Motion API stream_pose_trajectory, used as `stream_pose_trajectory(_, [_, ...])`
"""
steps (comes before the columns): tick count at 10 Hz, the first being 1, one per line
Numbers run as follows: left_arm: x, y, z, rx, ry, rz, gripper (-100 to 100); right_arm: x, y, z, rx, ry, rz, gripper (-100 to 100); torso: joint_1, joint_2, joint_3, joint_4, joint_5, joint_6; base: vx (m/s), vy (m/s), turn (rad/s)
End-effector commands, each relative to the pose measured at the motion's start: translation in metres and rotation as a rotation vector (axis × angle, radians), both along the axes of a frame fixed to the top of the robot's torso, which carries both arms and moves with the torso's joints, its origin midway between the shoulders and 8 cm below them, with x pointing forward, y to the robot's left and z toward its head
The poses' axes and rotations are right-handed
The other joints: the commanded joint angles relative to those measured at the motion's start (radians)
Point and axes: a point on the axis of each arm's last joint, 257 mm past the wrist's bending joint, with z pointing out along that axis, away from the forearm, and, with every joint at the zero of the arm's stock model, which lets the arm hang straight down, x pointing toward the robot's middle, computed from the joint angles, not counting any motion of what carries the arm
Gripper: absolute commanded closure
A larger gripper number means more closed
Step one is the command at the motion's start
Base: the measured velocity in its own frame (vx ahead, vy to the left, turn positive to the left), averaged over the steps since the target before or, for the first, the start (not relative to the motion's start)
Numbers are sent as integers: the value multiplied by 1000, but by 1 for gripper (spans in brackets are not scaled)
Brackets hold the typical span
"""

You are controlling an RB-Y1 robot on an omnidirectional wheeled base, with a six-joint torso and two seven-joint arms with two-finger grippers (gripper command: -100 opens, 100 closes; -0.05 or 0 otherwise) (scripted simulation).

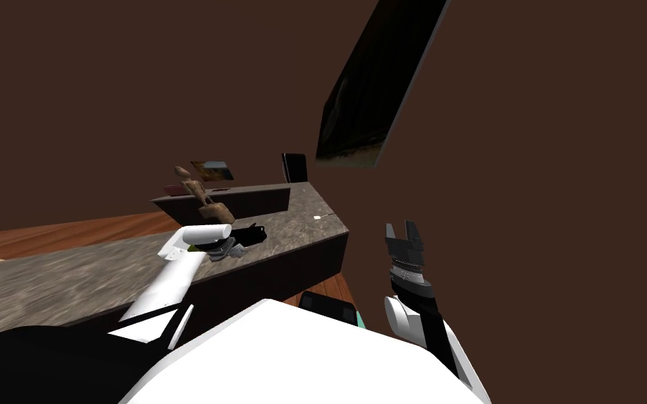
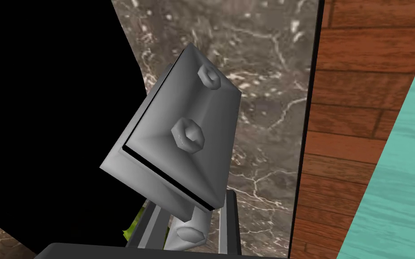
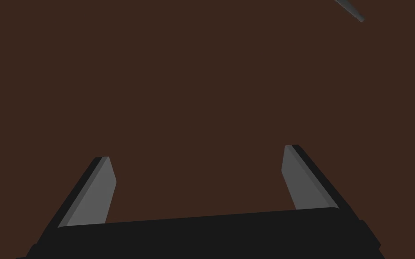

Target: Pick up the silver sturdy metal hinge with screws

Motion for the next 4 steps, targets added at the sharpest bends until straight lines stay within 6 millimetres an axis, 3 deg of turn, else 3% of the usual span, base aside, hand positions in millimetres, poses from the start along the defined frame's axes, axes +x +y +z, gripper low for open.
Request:
stream_pose_trajectory(1, [-14,4,3,3,4,47,100,0,0,0,0,0,0,0,0,0,0,0,0,0,-27,40,-63])
stream_pose_trajectory(3, [-13,4,4,2,1,45,100,0,0,0,0,0,0,0,-1,-1,0,0,-1,-1,-5,11,8])
stream_pose_trajectory(4, [-14,4,5,3,2,47,0,0,0,0,0,0,0,0,-2,-2,-1,0,-1,0,0,0,0])
